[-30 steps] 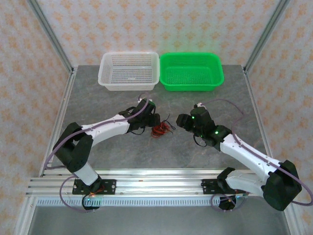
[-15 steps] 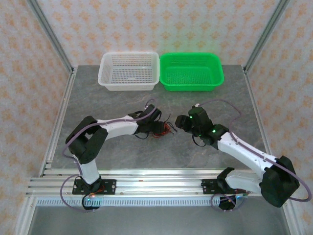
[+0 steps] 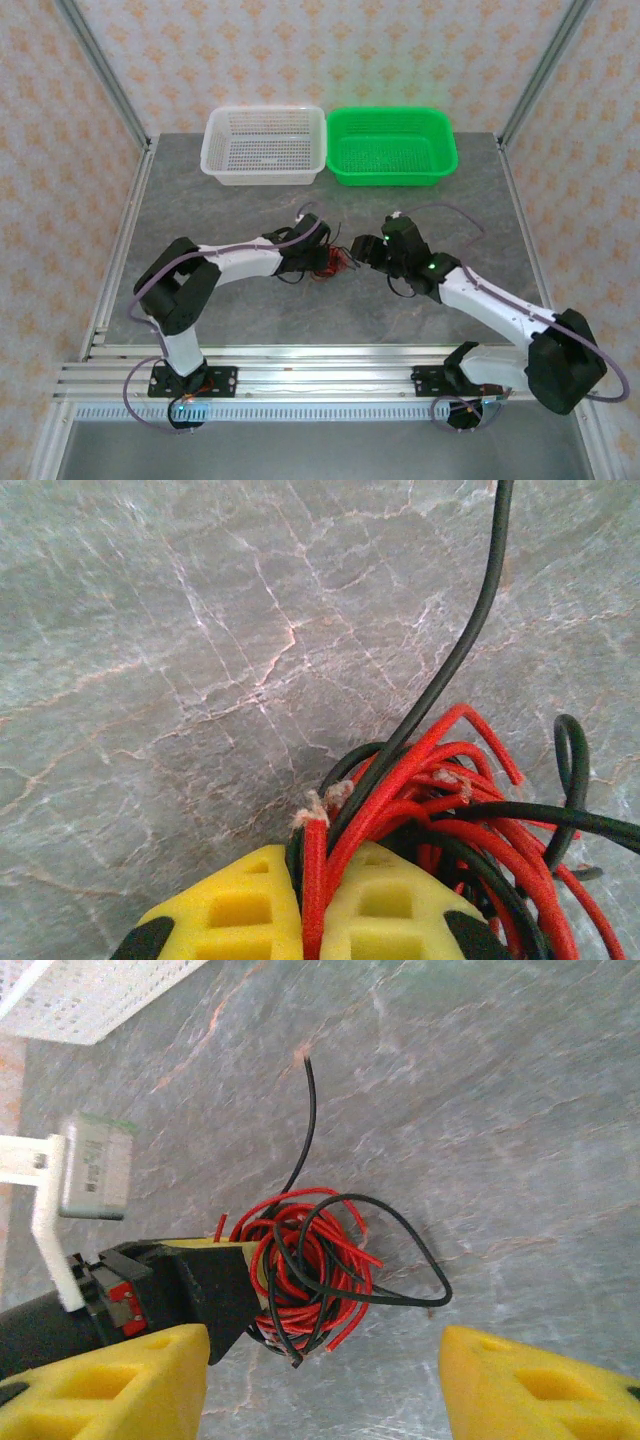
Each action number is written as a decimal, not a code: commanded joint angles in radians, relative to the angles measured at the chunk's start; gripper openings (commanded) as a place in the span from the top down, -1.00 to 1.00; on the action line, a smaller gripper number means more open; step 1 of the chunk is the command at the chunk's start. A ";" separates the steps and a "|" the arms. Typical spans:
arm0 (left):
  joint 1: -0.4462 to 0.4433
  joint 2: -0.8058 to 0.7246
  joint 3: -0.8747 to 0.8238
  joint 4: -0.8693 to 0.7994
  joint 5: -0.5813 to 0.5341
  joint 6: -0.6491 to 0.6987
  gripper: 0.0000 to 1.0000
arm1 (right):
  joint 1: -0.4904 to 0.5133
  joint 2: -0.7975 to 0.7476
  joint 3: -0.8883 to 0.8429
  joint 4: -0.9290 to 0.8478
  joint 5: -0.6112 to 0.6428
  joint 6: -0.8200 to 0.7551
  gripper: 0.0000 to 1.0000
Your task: Untangle the cables
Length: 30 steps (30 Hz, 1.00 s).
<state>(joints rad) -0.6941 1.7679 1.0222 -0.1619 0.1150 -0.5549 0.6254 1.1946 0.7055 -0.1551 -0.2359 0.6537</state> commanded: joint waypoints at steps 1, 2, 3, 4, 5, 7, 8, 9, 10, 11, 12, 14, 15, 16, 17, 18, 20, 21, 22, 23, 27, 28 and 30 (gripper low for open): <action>-0.005 -0.091 0.035 -0.063 -0.038 0.040 1.00 | 0.006 0.046 -0.014 0.094 -0.062 0.026 -0.28; -0.005 -0.106 0.040 -0.074 -0.036 0.042 1.00 | 0.010 0.060 -0.010 0.106 -0.070 0.029 -0.29; -0.005 -0.118 0.040 -0.082 -0.034 0.044 1.00 | 0.013 0.072 -0.006 0.114 -0.072 0.032 -0.29; -0.005 -0.129 0.037 -0.086 -0.031 0.044 1.00 | 0.017 0.087 0.000 0.123 -0.076 0.034 -0.29; -0.005 -0.139 0.034 -0.089 -0.026 0.042 1.00 | 0.022 0.105 0.004 0.133 -0.081 0.036 -0.29; -0.007 -0.153 0.023 -0.085 -0.011 0.039 1.00 | 0.034 0.136 0.016 0.154 -0.094 0.038 -0.29; -0.008 -0.159 0.015 -0.078 -0.001 0.035 1.00 | 0.041 0.155 0.025 0.161 -0.099 0.038 -0.29; -0.008 -0.161 0.009 -0.072 0.008 0.032 1.00 | 0.047 0.168 0.033 0.166 -0.101 0.040 -0.29; -0.010 -0.165 -0.002 -0.060 0.018 0.028 1.00 | 0.054 0.185 0.041 0.171 -0.104 0.040 -0.29; -0.010 -0.168 -0.010 -0.048 0.031 0.026 1.00 | 0.058 0.197 0.046 0.176 -0.105 0.041 -0.28; -0.010 -0.172 -0.022 -0.031 0.049 0.023 1.00 | 0.062 0.208 0.050 0.180 -0.108 0.044 -0.27; -0.010 -0.181 -0.047 0.005 0.081 0.016 1.00 | 0.066 0.207 0.045 0.188 -0.101 0.055 -0.25; -0.010 -0.186 -0.053 0.014 0.091 0.015 1.00 | 0.066 0.199 0.037 0.195 -0.100 0.058 -0.25; -0.010 -0.190 -0.061 0.023 0.102 0.011 1.00 | 0.066 0.183 0.028 0.199 -0.099 0.060 -0.25; -0.010 -0.196 -0.065 0.028 0.107 0.009 1.00 | 0.066 0.172 0.022 0.200 -0.096 0.059 -0.25; -0.010 -0.202 -0.066 0.030 0.111 0.009 1.00 | 0.066 0.160 0.016 0.200 -0.095 0.056 -0.25; -0.010 -0.216 -0.064 0.032 0.127 0.011 1.00 | 0.066 0.144 0.008 0.220 -0.110 0.040 -0.25; -0.009 -0.223 -0.062 0.034 0.138 0.014 1.00 | 0.065 0.139 0.002 0.239 -0.131 0.030 -0.25; -0.010 -0.229 -0.061 0.038 0.155 0.019 1.00 | 0.063 0.137 0.002 0.252 -0.144 0.022 -0.24; -0.010 -0.235 -0.060 0.041 0.169 0.019 1.00 | 0.062 0.137 0.000 0.262 -0.156 0.014 -0.24; -0.010 -0.275 -0.071 0.055 0.200 0.020 1.00 | 0.040 0.141 -0.004 0.289 -0.205 -0.010 -0.23; -0.010 -0.288 -0.079 0.065 0.202 0.018 1.00 | 0.032 0.144 -0.006 0.293 -0.216 -0.012 -0.21; -0.010 -0.303 -0.087 0.071 0.202 0.013 1.00 | 0.021 0.152 -0.007 0.298 -0.230 -0.013 -0.17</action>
<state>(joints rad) -0.6937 1.5146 0.9409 -0.1627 0.2569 -0.5331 0.6590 1.3468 0.7151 0.1066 -0.4278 0.6662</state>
